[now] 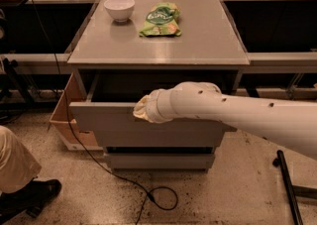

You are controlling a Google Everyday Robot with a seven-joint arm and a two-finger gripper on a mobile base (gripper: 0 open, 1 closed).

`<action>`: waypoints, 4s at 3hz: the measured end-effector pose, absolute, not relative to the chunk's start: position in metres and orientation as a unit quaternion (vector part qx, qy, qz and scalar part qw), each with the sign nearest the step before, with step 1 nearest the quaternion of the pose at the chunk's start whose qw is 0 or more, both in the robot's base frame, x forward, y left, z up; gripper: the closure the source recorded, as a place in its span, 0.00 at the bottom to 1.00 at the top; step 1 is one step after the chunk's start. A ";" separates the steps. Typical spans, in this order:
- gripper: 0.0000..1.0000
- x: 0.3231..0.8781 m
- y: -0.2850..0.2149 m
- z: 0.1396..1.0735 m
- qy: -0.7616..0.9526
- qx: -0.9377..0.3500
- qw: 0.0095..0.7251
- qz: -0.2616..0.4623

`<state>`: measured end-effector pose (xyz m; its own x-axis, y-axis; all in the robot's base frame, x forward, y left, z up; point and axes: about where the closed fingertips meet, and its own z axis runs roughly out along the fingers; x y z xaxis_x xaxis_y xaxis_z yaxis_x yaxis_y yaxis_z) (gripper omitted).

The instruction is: Close top drawer

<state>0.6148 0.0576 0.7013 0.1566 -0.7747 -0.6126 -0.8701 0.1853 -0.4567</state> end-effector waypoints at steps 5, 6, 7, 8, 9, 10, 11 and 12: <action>1.00 0.700 0.112 0.711 0.619 -0.625 0.476 0.027; 1.00 0.699 0.112 0.711 0.619 -0.625 0.476 0.027; 1.00 0.694 0.110 0.714 0.620 -0.625 0.472 0.049; 1.00 0.652 0.073 0.736 0.625 -0.630 0.448 0.106; 1.00 0.612 0.031 0.759 0.637 -0.639 0.418 0.112; 1.00 0.579 -0.044 0.811 0.661 -0.640 0.387 0.066; 1.00 0.573 -0.095 0.858 0.673 -0.631 0.386 0.020; 0.82 0.573 -0.097 0.862 0.673 -0.631 0.386 0.019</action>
Offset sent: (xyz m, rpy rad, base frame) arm 0.0866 0.0482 0.0088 0.0396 -0.1386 -0.0201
